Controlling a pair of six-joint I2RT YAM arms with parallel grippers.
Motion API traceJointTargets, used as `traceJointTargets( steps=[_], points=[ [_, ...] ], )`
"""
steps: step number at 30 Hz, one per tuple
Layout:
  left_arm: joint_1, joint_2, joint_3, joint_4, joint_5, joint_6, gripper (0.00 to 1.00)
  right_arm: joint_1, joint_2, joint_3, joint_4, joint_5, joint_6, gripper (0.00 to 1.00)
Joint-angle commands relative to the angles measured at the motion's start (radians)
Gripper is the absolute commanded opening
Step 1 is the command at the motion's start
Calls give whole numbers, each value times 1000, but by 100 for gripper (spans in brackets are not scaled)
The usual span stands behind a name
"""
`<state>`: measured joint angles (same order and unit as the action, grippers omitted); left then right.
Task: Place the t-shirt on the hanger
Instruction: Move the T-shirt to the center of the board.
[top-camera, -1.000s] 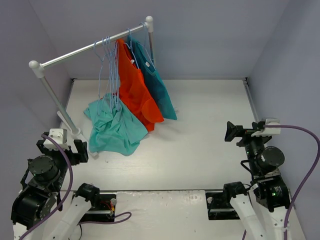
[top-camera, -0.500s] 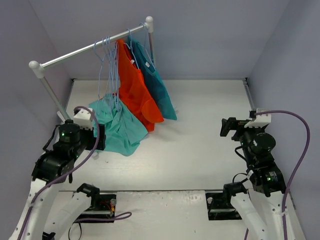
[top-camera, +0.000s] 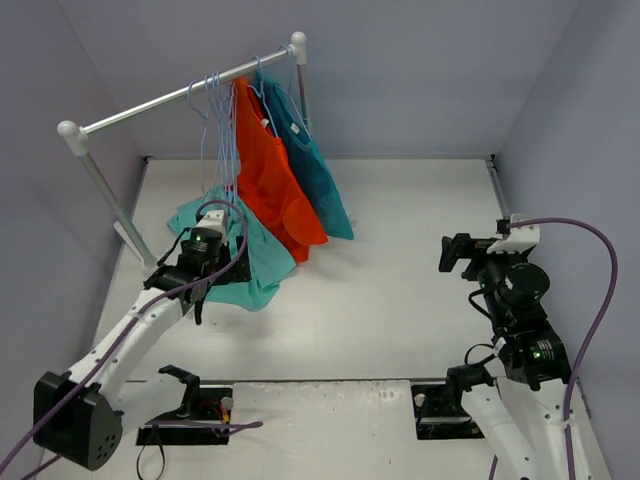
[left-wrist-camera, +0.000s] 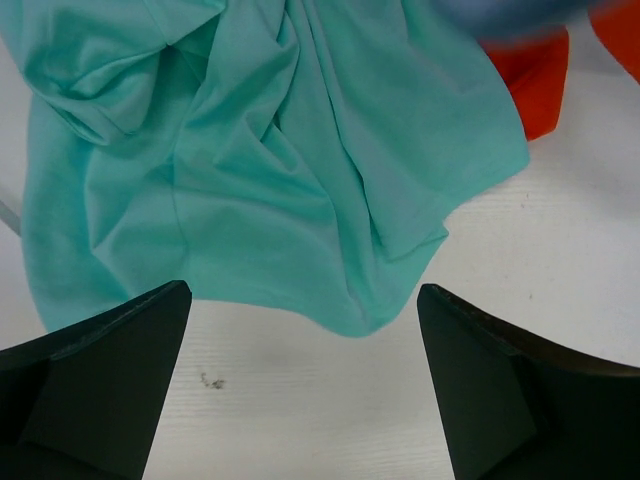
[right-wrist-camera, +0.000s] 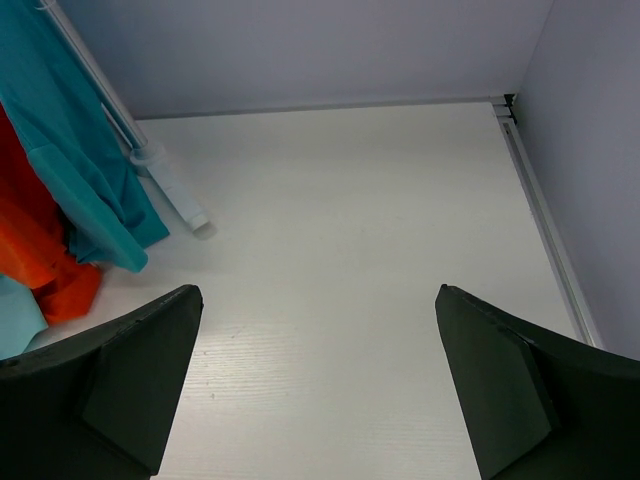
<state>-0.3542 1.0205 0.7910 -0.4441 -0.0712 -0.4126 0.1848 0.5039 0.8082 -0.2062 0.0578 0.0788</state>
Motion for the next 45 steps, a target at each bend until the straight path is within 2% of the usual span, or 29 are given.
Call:
traceJointTargets(
  steps=[1, 5, 11, 13, 14, 15, 16, 17, 18, 19, 24, 26, 30, 33, 34, 35, 36, 38, 40, 41, 43, 45],
  points=[
    [-23, 87, -9, 232, -105, -117, 93, 7, -15, 15, 70, -6, 1, 100],
    [-29, 212, -37, 319, -156, -190, 93, 7, -30, 10, 68, -10, 3, 100],
    [-40, 411, -23, 324, -213, -264, 93, 6, -50, 8, 67, -15, 4, 100],
    [-48, 463, -13, 305, -219, -284, 90, 5, -54, 5, 67, -16, 4, 100],
    [-51, 480, -11, 302, -212, -287, 82, 6, -55, 5, 67, -16, 4, 100],
    [-55, 498, -9, 298, -199, -290, 59, 7, -56, 4, 67, -16, 4, 100],
    [-62, 512, -10, 296, -182, -291, 32, 7, -57, 3, 67, -16, 4, 100],
    [-75, 513, -11, 287, -165, -291, 15, 6, -57, 2, 67, -16, 5, 100],
    [-92, 509, -10, 273, -158, -291, 1, 5, -56, 3, 67, -15, 6, 100],
    [-109, 484, -8, 251, -159, -285, 0, 7, -57, 6, 65, -14, 3, 100],
    [-347, 283, 42, 92, -195, -263, 0, 7, -53, 21, 65, -12, -1, 100],
    [-522, 181, 89, 12, -187, -290, 0, 6, -41, 29, 65, -20, -5, 100],
    [-756, 141, 207, -53, -193, -327, 0, 7, 5, 56, 65, -47, -8, 100],
    [-855, 183, 279, -62, -215, -316, 0, 7, 47, 81, 66, -107, -10, 100],
    [-873, 201, 294, -66, -226, -314, 9, 7, 61, 90, 65, -135, -10, 100],
    [-878, 216, 300, -71, -239, -317, 30, 7, 70, 95, 65, -173, -11, 100],
    [-879, 223, 303, -71, -243, -321, 45, 6, 89, 101, 64, -214, -8, 100],
    [-879, 219, 301, -74, -253, -334, 54, 5, 124, 112, 61, -248, -1, 100],
    [-879, 186, 292, -85, -291, -359, 73, 8, 189, 122, 54, -356, 17, 100],
    [-879, 159, 281, -94, -327, -371, 78, 9, 212, 126, 51, -394, 26, 100],
    [-875, 115, 261, -155, -387, -410, 79, 27, 245, 114, 55, -440, 43, 93],
    [-868, 82, 244, -190, -405, -427, 80, 53, 259, 103, 56, -441, 48, 92]
  ],
)
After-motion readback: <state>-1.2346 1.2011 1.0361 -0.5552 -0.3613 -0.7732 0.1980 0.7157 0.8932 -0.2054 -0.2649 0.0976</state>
